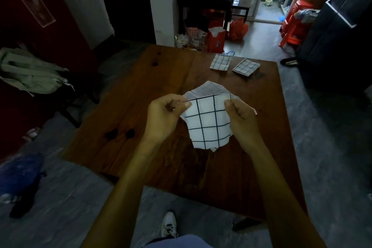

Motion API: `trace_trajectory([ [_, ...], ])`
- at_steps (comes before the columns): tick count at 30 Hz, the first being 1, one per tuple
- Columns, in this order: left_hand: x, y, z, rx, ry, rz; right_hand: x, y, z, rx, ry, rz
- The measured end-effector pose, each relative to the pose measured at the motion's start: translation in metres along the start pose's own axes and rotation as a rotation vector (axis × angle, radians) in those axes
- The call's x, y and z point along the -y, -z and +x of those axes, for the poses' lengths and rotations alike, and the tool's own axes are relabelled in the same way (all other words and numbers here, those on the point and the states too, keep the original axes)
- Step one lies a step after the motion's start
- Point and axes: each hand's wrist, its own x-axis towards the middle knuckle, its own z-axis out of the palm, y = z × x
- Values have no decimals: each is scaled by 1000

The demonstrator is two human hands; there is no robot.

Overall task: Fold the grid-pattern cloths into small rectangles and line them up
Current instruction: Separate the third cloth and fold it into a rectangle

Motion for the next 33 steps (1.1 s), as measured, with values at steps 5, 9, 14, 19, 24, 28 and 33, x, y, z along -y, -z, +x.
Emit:
trace_trajectory([
  [5, -3, 1, 1, -5, -28, 100, -2, -3, 0, -4, 33, -43],
  [9, -24, -17, 7, 132, -94, 177, 2, -14, -1, 120, 127, -165],
  [14, -22, -30, 13, 124, -205, 209, 3, -19, 3, 174, 226, -273],
  [19, -22, -22, 19, 10, -77, 180, -7, -13, 8, 136, 257, -345],
  [24, -20, -8, 30, -165, -39, 188, -34, 2, 0, 117, 226, -511],
  [28, -14, -11, 32, -163, -51, 273, -40, 4, -3, 116, 202, -522],
  [33, -12, 5, 30, -253, -25, 257, -61, 30, -9, 165, 1, -612],
])
